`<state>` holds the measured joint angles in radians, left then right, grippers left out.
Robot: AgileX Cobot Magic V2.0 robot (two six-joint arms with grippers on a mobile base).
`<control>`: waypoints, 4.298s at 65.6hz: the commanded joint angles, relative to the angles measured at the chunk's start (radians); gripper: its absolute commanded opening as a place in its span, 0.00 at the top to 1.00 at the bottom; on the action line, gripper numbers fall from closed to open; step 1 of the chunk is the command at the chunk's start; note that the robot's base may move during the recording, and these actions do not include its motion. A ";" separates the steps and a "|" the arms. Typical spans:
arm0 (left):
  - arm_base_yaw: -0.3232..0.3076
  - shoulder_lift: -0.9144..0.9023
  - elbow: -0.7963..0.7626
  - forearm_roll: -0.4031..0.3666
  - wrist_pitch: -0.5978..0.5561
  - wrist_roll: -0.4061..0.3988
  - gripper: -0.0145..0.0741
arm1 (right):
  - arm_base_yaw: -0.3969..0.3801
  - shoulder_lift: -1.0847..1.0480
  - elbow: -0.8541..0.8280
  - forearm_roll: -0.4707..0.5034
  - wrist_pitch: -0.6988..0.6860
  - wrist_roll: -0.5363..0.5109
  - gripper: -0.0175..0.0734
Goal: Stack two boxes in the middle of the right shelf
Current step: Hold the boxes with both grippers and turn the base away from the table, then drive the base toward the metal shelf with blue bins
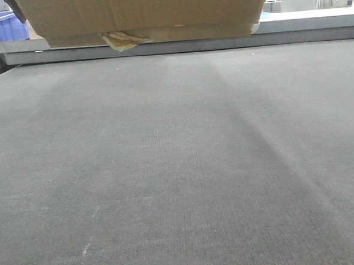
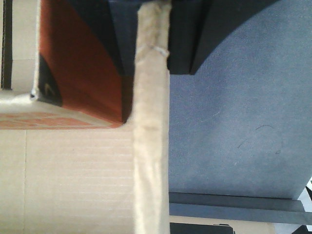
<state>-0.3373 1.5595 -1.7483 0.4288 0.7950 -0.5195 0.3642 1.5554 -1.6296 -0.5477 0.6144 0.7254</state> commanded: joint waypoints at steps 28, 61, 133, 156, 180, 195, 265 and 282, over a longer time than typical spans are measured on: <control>0.006 -0.019 -0.011 0.008 -0.036 -0.004 0.96 | -0.002 -0.009 -0.015 -0.021 -0.084 0.006 0.98; 0.006 -0.019 -0.011 0.008 -0.036 -0.004 0.96 | -0.002 -0.009 -0.015 -0.021 -0.084 0.006 0.99; 0.006 -0.019 -0.011 0.008 -0.036 -0.004 0.96 | -0.002 -0.009 -0.015 -0.021 -0.091 0.006 0.99; 0.006 -0.019 -0.011 0.008 -0.036 -0.004 0.96 | -0.002 -0.009 -0.015 -0.021 -0.091 0.006 0.99; 0.006 -0.019 -0.011 0.008 -0.036 -0.004 0.96 | -0.002 -0.009 -0.015 -0.021 -0.091 0.006 0.99; 0.006 -0.019 -0.011 0.008 -0.036 -0.004 0.96 | -0.002 -0.009 -0.015 -0.021 -0.091 0.006 0.99; 0.006 -0.019 -0.011 0.008 -0.036 -0.004 0.96 | -0.002 -0.009 -0.015 -0.021 -0.091 0.006 0.99; 0.006 -0.019 -0.011 0.008 -0.036 -0.004 0.96 | -0.002 -0.009 -0.015 -0.021 -0.093 0.006 0.99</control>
<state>-0.3373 1.5520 -1.7483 0.4337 0.7930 -0.5195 0.3642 1.5609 -1.6296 -0.5487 0.5966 0.7254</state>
